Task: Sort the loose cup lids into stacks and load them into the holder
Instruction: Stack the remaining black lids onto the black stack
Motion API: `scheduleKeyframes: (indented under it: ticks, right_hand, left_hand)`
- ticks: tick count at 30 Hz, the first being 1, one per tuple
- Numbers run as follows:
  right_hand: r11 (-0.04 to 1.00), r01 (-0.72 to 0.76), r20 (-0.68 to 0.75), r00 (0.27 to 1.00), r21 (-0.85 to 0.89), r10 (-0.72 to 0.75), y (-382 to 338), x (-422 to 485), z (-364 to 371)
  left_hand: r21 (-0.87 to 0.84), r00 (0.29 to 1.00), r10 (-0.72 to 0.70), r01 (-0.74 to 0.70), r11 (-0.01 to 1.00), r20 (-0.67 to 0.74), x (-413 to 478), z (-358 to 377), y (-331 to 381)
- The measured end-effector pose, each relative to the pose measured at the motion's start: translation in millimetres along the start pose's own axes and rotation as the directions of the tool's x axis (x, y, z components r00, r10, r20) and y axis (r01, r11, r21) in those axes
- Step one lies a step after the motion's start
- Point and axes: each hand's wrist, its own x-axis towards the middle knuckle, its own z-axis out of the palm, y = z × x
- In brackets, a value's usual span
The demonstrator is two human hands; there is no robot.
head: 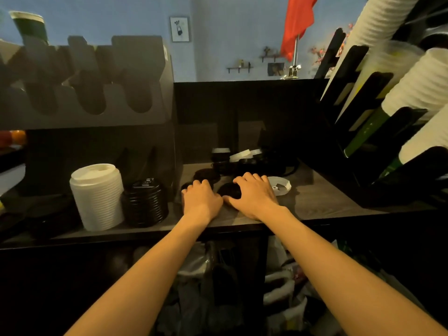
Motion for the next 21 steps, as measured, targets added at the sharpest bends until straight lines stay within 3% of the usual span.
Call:
scheduleKeyframes:
  ticks: [5,8,11,14,17,21]
  right_hand:
    - [0.995,0.02,0.049,0.998,0.095,-0.024,1,4,2]
    - [0.983,-0.026,0.042,0.999,0.18,0.019,3,4,-2]
    - [0.954,-0.06,-0.017,0.998,0.293,0.068,4,0,-6]
    - [0.908,-0.027,-0.116,0.99,0.417,0.083,7,-3,-7]
    - [0.826,0.011,-0.135,0.988,0.563,0.079,9,-3,-4]
    - [0.805,0.062,-0.132,0.991,0.59,0.021,11,-2,-2]
  left_hand:
    - [-0.109,0.994,0.063,-0.073,0.991,-0.092,0,-2,4]
    - [-0.273,0.968,0.09,-0.154,0.95,-0.233,5,-4,10]
    - [-0.495,0.949,0.052,-0.208,0.844,-0.311,11,-2,18]
    - [-0.779,0.976,-0.116,-0.074,0.623,-0.185,26,3,15]
    - [-0.913,0.977,-0.211,0.106,0.395,0.022,35,6,9]
    - [-0.947,0.976,-0.175,0.175,0.271,0.13,37,8,8]
